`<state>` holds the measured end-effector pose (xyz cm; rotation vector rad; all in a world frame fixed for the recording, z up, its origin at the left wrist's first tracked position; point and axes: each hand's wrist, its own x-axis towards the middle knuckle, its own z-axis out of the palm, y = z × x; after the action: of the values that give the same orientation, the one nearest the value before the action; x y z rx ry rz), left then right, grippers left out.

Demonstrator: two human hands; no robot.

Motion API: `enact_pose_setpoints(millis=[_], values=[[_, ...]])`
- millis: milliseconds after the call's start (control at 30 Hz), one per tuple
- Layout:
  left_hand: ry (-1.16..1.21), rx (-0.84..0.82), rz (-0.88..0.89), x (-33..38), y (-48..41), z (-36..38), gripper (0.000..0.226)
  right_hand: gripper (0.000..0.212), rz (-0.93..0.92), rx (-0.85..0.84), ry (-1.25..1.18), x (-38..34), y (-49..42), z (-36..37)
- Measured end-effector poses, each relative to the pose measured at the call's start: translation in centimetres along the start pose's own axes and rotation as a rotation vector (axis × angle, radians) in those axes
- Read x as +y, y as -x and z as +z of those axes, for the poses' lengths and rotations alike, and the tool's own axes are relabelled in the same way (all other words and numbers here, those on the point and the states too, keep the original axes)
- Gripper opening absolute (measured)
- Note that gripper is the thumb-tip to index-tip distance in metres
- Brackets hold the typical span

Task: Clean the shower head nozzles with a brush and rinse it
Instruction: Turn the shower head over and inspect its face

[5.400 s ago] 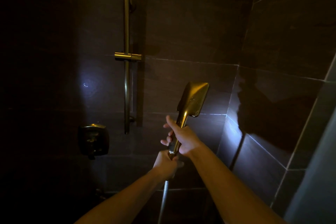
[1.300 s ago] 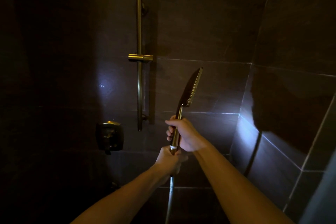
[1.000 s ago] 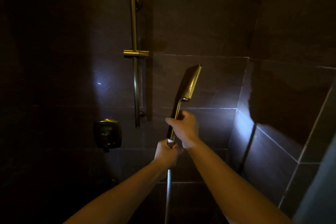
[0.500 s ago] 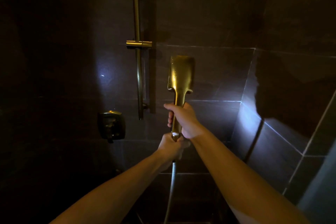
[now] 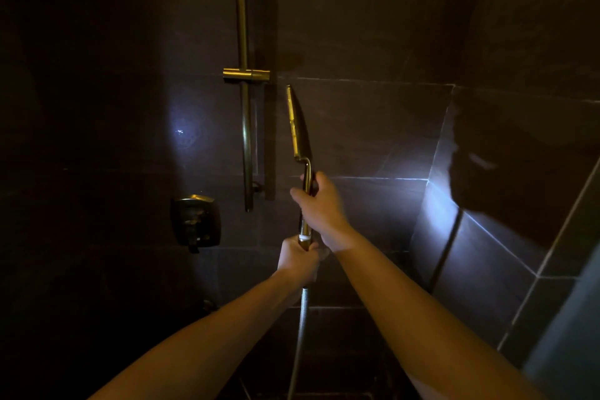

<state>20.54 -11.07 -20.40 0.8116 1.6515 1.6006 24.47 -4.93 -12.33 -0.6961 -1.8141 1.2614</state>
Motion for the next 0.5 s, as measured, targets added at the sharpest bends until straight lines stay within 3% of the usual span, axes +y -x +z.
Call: enact_pose_setpoints(millis=[167, 367, 500], values=[[0.031, -0.027, 0.001, -0.4, -0.1, -0.4, 0.015, 0.029, 0.073, -0.16, -0.193, -0.6, -0.1, -1.0], [-0.016, -0.004, 0.046, -0.4, -0.7, -1.4, 0.036, 0.021, 0.107, -0.387, -0.433, -0.1, -0.5, -1.9], [-0.035, -0.021, 0.052, 0.2, -0.5, -1.4, 0.034, 0.027, 0.138, -0.353, -0.479, -0.1, -0.5, -1.3]])
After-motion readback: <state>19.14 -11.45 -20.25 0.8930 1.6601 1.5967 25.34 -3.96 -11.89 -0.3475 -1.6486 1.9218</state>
